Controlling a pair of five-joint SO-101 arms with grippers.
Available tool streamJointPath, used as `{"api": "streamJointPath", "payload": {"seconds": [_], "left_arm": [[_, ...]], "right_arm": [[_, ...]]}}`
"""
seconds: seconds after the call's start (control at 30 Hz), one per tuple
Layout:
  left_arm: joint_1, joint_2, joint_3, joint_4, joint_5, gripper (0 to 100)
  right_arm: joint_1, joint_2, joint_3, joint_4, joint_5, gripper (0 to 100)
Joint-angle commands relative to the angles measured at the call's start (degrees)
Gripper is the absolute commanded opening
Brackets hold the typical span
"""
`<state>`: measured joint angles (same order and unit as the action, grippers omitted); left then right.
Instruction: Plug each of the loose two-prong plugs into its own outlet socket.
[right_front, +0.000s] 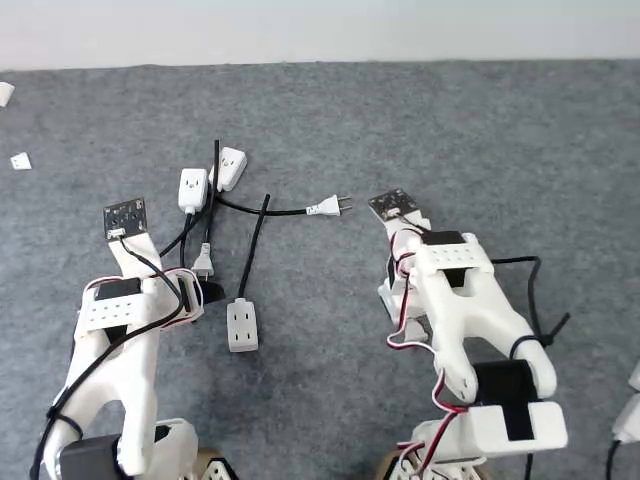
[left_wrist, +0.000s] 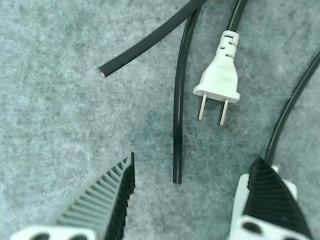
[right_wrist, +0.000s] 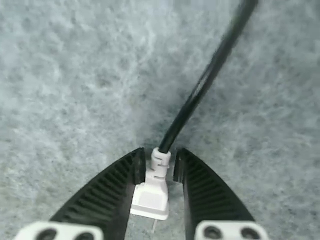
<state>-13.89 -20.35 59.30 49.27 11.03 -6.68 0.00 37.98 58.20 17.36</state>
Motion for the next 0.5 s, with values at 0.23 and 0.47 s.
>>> {"api": "streamJointPath", "payload": {"seconds": [0.23, 0.47], "left_arm": [[-0.18, -1.67, -0.31, -1.23, -0.62, 34], [-0.18, -1.67, -0.31, -1.23, -0.62, 34]], "right_arm": [[1.63, -0.04, -1.05, -0.22, 1.41, 3.9], [3.82, -0.04, -0.97, -0.22, 0.97, 0.9]]}}
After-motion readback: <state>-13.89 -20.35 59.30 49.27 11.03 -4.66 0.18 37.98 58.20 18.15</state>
